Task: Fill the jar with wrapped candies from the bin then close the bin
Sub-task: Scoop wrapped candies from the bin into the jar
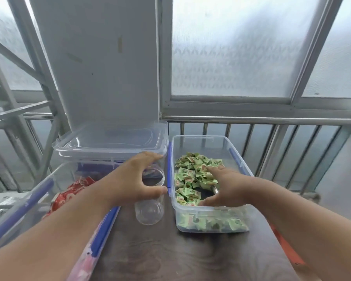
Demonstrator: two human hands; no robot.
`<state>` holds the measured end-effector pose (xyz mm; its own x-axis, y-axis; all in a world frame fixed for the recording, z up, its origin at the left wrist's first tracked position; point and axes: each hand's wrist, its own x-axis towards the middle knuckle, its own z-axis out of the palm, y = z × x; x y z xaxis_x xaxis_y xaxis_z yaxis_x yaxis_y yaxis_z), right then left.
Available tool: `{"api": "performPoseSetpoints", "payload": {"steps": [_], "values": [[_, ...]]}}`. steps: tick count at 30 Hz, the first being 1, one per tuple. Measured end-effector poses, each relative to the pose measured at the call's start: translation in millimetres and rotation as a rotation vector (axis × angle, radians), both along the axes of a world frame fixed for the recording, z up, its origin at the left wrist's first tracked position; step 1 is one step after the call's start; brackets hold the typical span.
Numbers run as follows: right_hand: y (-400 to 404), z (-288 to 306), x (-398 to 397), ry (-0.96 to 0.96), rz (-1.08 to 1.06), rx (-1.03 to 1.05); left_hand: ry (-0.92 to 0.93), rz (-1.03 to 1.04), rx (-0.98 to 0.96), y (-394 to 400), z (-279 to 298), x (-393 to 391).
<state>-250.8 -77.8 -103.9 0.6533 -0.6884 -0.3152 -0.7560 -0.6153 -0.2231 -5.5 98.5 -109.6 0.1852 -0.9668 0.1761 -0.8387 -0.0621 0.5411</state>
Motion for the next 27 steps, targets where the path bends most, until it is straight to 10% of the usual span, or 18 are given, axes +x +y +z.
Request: {"api": "performPoseSetpoints", "payload": {"steps": [7, 13, 20, 27], "values": [[12, 2, 9, 0.151, -0.208, -0.073, 0.316, 0.094, -0.081, -3, -26, 9], [-1, 1, 8, -0.274, -0.516, 0.404, 0.277, 0.093, -0.061, -6, -25, 14], [-3, -3, 16, 0.016, -0.195, -0.342, 0.327, 0.086, -0.051, -4, -27, 17], [-12, -12, 17, -0.325, -0.367, 0.037, 0.368, 0.047, -0.007, -3, -29, 18]]}}
